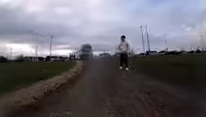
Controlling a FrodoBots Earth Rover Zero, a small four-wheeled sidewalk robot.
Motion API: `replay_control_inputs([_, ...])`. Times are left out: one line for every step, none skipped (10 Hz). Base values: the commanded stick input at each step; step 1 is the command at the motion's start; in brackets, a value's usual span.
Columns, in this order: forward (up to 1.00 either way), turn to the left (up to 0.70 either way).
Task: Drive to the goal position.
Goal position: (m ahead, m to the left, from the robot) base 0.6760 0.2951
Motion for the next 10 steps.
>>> replay_control_inputs([0.85,0.00])
replay_control_inputs([0.85,0.00])
replay_control_inputs([0.85,0.00])
replay_control_inputs([0.85,0.00])
replay_control_inputs([0.85,0.00])
replay_control_inputs([0.85,0.00])
replay_control_inputs([0.85,0.00])
replay_control_inputs([0.85,0.00])
replay_control_inputs([0.85,0.00])
replay_control_inputs([0.85,0.00])
